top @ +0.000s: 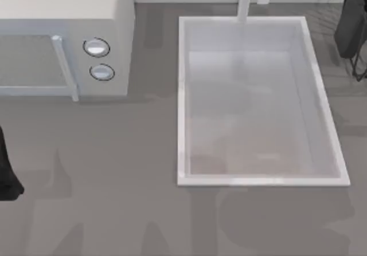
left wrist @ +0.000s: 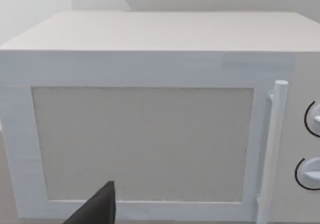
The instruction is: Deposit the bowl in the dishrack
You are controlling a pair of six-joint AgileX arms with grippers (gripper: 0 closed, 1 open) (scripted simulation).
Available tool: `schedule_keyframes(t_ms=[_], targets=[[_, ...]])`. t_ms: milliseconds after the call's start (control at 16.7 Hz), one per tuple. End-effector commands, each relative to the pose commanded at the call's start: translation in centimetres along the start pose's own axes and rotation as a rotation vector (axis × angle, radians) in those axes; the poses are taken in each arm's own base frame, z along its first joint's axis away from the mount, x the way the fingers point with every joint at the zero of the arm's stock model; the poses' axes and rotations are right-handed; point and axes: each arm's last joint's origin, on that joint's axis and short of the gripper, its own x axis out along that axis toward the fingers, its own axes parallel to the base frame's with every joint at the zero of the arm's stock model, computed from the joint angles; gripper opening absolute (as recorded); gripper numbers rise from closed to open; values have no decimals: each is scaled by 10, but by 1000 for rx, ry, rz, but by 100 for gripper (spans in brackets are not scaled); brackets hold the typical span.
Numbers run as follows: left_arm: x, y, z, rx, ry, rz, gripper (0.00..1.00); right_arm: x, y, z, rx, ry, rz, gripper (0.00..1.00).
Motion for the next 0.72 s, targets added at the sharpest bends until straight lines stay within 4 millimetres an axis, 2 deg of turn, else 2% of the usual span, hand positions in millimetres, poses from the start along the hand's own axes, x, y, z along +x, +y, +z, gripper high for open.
schedule_keyframes(t_ms=[180, 360, 660, 720], targets=[[0, 0, 0, 0, 0, 0, 100, 27, 19, -45, 0, -4, 15, 0], [0, 0, 0, 0, 0, 0, 100, 38, 33, -73, 6, 8, 22, 0], [0, 0, 0, 0, 0, 0, 100, 39, 35, -76, 7, 10, 23, 0], [0, 0, 0, 0, 0, 0, 100, 39, 35, -76, 7, 10, 23, 8]])
